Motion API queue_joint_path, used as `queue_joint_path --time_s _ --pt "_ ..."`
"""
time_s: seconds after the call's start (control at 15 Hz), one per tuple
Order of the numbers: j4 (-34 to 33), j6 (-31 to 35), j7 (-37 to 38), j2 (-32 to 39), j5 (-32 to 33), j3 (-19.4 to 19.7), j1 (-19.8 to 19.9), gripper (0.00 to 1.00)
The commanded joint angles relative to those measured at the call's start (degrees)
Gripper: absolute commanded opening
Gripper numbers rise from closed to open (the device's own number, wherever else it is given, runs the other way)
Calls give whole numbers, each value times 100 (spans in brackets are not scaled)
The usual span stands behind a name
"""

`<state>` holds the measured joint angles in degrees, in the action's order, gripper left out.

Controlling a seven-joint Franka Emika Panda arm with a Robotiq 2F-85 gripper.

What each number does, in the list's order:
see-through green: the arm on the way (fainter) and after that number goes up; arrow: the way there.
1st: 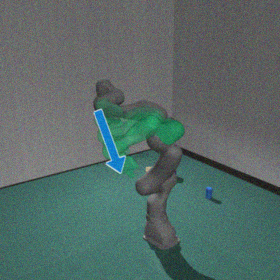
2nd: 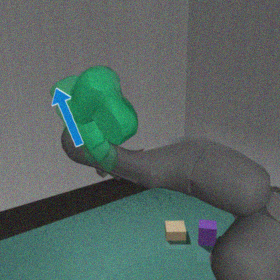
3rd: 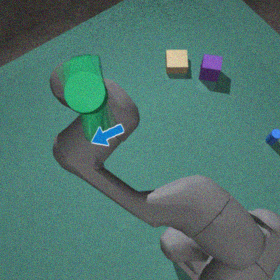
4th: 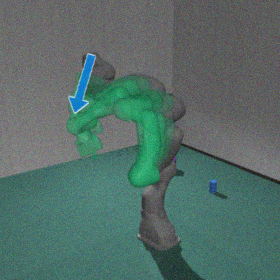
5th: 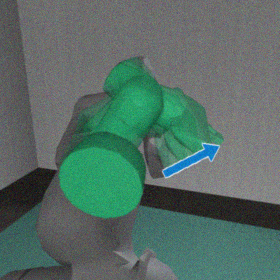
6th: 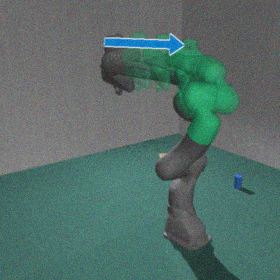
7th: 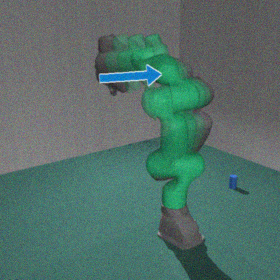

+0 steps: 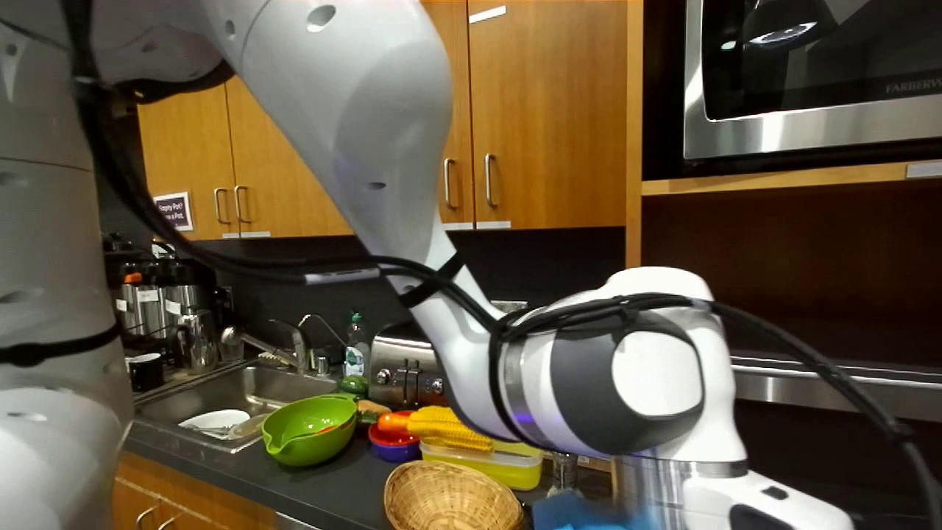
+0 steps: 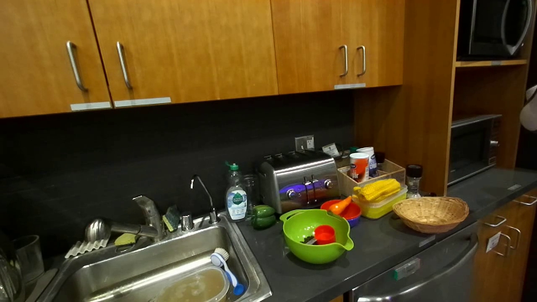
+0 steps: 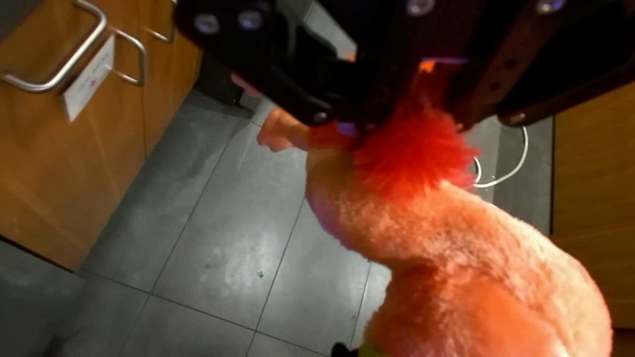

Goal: Pick up the flamingo plush toy into the weaved basket

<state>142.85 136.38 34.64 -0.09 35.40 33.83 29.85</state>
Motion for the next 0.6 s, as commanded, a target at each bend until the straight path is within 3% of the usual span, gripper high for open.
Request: queue_joint_path --time_s 0.0,0.4,0.47,0.53 --pt "1086 855 62 -1012 233 -99 0 5" --pt "2181 2637 -286 -1603 115 -449 389 5" --pt "1714 2871 -526 -1201 -230 118 -336 5" --pt "1774 3125 -609 -1263 -246 207 -416 5"
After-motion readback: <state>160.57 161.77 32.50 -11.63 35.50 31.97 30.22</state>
